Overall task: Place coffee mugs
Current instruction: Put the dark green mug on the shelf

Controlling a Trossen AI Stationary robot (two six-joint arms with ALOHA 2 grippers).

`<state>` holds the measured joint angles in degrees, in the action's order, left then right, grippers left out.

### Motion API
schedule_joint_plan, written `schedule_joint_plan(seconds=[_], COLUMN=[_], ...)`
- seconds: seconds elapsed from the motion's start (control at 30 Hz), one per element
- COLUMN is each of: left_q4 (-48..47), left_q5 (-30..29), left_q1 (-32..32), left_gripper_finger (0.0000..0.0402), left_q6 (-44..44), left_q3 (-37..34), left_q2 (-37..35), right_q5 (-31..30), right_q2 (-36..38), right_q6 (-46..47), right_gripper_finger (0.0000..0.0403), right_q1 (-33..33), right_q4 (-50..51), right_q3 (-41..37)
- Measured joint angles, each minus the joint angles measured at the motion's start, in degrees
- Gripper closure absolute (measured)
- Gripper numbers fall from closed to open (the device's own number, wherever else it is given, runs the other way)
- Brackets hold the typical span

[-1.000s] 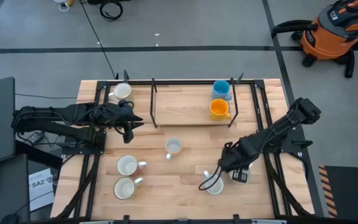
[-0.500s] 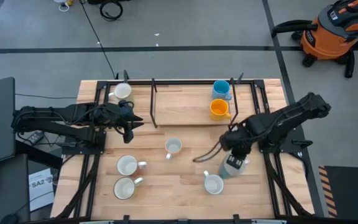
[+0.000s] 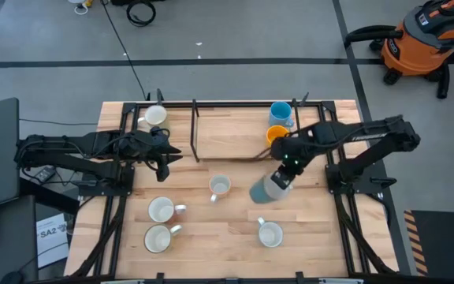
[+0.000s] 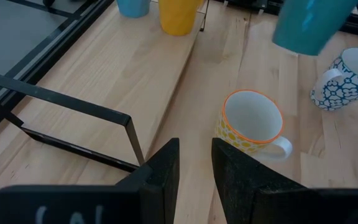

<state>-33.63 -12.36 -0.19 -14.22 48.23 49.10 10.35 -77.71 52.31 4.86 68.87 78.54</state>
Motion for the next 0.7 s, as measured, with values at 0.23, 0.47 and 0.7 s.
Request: schedule_joint_plan(seconds=[0.23, 0.47, 0.7], left_q4=[0.0, 0.0, 0.0], left_q5=[0.0, 0.0, 0.0], left_q1=[0.0, 0.0, 0.0], left_gripper_finger=[0.0301, 0.0301, 0.0301], left_q6=[0.0, -0.1, -0.1], left_q3=[0.0, 0.0, 0.0], left_q2=[0.0, 0.0, 0.0], right_q5=[-5.1, -8.2, -7.8], right_q2=[0.0, 0.0, -1.4], right_q6=[-3.5, -7.1, -11.2], right_gripper_finger=[0.0376, 0.0377, 0.0377], right_q1=[-6.7, -15.0, -25.3], right_q4=[-4.9, -14.2, -16.6], right_q3=[5.1, 8.1, 8.1])
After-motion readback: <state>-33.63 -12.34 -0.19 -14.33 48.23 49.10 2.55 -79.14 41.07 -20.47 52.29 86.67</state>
